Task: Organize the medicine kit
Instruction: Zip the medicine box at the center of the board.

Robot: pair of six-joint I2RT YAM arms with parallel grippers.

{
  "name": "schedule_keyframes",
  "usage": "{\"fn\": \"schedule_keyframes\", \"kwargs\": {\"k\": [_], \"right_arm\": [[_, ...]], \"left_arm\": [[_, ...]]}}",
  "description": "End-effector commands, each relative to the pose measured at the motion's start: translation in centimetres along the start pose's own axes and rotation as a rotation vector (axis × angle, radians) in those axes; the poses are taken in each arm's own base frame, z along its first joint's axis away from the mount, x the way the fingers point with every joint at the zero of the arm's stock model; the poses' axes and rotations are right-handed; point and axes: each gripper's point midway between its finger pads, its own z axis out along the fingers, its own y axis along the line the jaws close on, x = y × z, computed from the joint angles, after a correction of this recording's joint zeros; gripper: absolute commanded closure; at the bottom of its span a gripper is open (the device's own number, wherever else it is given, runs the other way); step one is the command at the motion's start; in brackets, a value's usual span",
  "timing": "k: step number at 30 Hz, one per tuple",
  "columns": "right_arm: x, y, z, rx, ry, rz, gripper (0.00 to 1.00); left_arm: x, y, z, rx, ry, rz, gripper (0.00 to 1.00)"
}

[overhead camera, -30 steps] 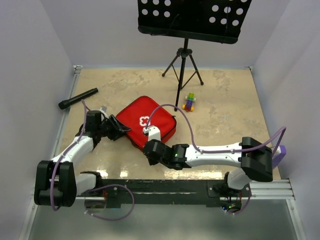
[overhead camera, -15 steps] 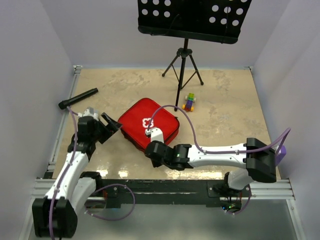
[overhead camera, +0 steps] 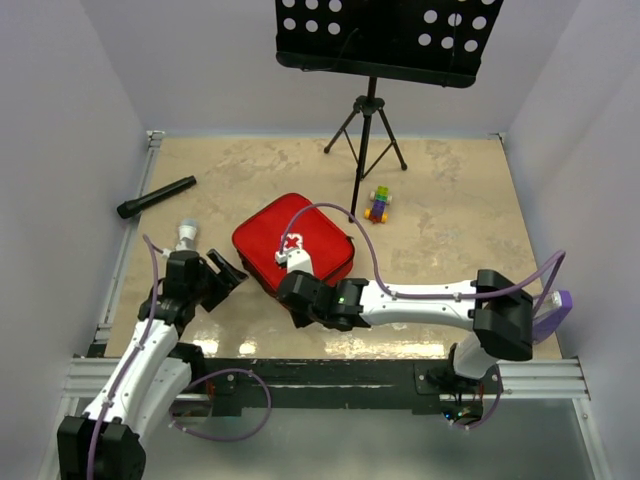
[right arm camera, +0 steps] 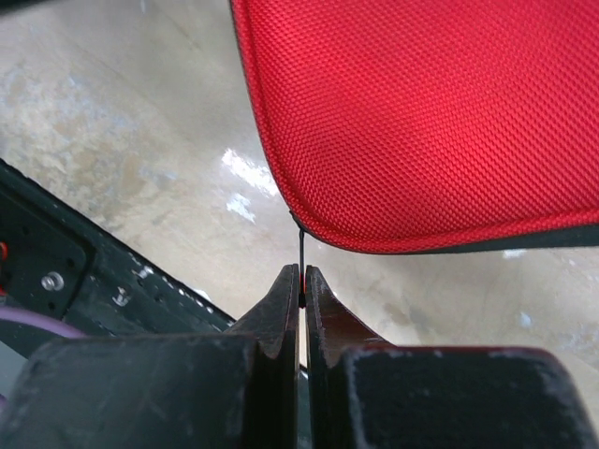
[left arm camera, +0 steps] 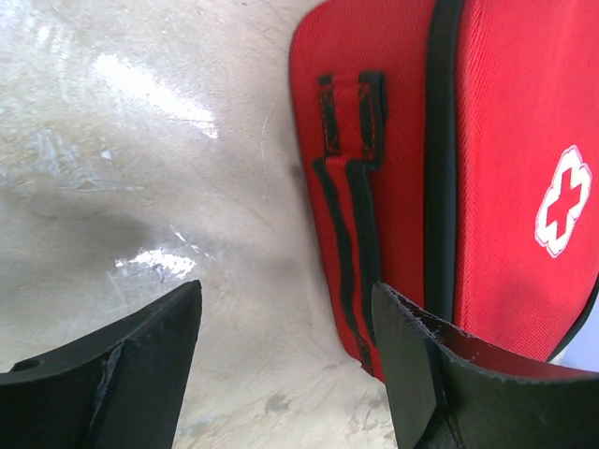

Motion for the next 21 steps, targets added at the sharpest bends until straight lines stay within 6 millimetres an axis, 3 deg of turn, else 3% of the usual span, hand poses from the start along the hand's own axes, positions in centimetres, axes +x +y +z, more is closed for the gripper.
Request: {"fn": "schedule_keyframes", "kwargs": {"k": [1, 8, 16, 18, 21], "right_arm": [[-3.9, 2.5, 0.4, -0.048, -0.079, -0.003, 1.00], [-4.5, 3.8, 1.9, -0.055, -0.066, -0.040, 1.00], [-5.0, 4.7, 2.2, -0.066, -0.065, -0.048, 1.00], [-5.2, 4.7, 2.2, -0.062, -0.070, -0.048, 1.00], [-4.9, 4.7, 2.0, -0.066, -0.063, -0.052, 1.00]], "left_arm": [[0.6, -1.1, 0.9, 0.050, 0.014, -0.014, 0.22], [-0.8, -2.6, 1.7, 0.086, -0.033, -0.016, 0.19], [-1.3, -2.0, 3.8, 0.038, -0.040, -0.013, 0.18], [-1.2, -1.1, 4.5, -0.005, -0.033, -0.014, 0.23], [-1.4, 0.0, 5.3, -0.061, -0.043, -0.009, 0.42]]}}
